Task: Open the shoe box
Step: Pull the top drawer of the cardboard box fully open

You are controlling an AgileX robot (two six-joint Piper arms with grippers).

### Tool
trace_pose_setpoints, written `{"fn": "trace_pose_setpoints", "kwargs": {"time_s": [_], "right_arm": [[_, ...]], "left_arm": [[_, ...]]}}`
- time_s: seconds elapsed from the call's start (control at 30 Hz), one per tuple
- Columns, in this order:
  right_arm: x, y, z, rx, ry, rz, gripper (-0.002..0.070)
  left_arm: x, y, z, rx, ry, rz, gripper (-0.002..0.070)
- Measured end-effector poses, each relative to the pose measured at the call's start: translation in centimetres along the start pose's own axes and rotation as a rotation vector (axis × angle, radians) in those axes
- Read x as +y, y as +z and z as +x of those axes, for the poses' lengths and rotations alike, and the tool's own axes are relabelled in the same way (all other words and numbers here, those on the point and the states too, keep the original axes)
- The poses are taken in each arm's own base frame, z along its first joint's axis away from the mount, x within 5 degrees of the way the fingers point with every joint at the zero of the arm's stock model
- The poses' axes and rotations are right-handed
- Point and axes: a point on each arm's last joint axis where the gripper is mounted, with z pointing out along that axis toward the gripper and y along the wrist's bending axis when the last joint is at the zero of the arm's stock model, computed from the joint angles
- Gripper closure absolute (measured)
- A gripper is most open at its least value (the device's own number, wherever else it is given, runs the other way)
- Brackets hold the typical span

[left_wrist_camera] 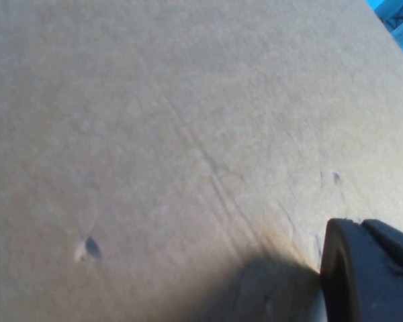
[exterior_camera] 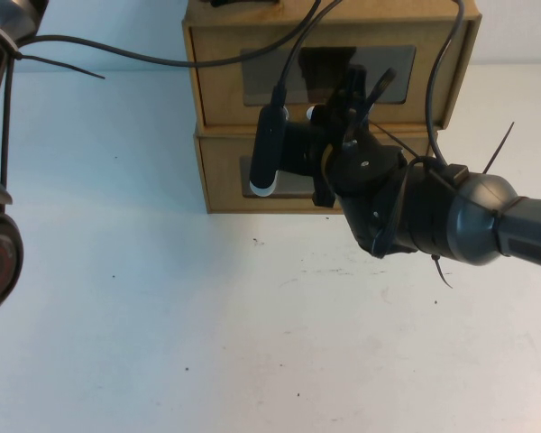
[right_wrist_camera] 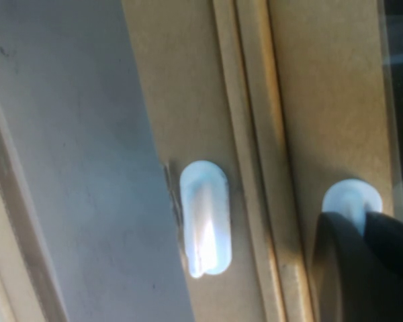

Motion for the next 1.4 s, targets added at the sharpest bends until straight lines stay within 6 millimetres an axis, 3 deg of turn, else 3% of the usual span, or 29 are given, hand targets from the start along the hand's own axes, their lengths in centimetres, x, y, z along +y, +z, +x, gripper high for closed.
{"fn": "trace_pose_setpoints", "kwargs": {"time_s": [0.7,1.13,1.4], "right_arm": [[0.8,-1.0,0.2,0.017,-0.085,-0.001,0.0665],[1.2,-5.4,1.3,-0.002,-0.053,-0.049,0.0665],[2.4,-8.7,0.8,0.001,-0.042,-0.064,0.0666]], "left_arm": [[-0.1,0.0,0.0,0.005,-0.002,0.007,0.0679],[-0.5,0.0,0.3,0.036,-0.009,0.035,0.0679],[-0.5,0.0,0.4,0.039,-0.015,0.035,0.0679]]}}
